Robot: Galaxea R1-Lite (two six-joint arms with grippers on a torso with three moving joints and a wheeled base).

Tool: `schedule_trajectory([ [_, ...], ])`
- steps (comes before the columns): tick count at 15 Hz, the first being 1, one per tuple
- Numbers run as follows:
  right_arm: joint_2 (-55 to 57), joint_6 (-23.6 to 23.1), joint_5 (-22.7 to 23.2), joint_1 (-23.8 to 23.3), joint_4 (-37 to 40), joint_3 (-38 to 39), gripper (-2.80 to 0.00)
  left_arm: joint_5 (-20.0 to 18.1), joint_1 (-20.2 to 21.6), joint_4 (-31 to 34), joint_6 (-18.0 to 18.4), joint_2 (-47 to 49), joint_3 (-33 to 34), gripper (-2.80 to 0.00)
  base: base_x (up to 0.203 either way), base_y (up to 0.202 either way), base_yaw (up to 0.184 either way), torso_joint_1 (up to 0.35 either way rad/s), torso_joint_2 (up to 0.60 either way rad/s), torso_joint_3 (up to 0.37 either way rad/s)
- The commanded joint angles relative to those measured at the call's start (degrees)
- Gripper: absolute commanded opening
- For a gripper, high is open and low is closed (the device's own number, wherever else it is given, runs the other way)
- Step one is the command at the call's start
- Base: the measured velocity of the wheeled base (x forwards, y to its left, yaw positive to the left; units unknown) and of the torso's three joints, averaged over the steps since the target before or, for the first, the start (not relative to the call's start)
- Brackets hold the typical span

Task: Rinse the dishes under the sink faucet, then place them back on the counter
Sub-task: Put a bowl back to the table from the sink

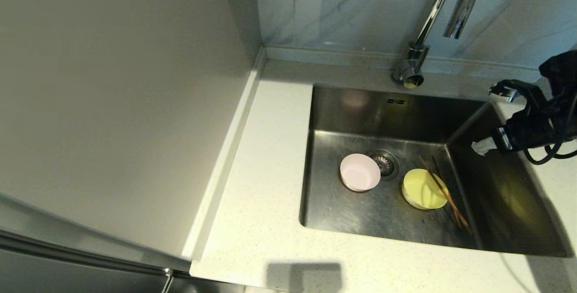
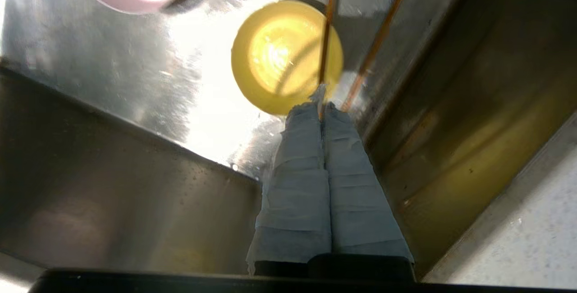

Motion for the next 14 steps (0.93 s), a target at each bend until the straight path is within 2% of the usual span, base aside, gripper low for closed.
schedule_trajectory([
  [1, 0.1, -0.2, -1.0, 1.1, -0.2, 1.3, 0.00, 0.0, 0.0, 0.0, 0.0, -0.2, 0.0, -2.80, 0.000, 0.000, 0.000, 0.000, 0.00, 0.000],
  [7, 3.9, 0.0, -1.0, 2.0, -3.4, 3.4, 0.00, 0.0, 0.0, 0.0, 0.0, -0.2, 0.0, -2.80, 0.000, 0.000, 0.000, 0.000, 0.00, 0.000],
  [10, 7.6, -0.7, -1.2, 2.4, -13.9, 8.8, 0.00, 0.0, 0.0, 0.0, 0.0, -0.2, 0.0, -2.80, 0.000, 0.000, 0.000, 0.000, 0.00, 0.000],
  [14, 13.9, -5.2, -1.9, 2.4, -26.8, 13.7, 0.00, 0.0, 0.0, 0.0, 0.0, -0.2, 0.0, -2.80, 0.000, 0.000, 0.000, 0.000, 0.00, 0.000],
])
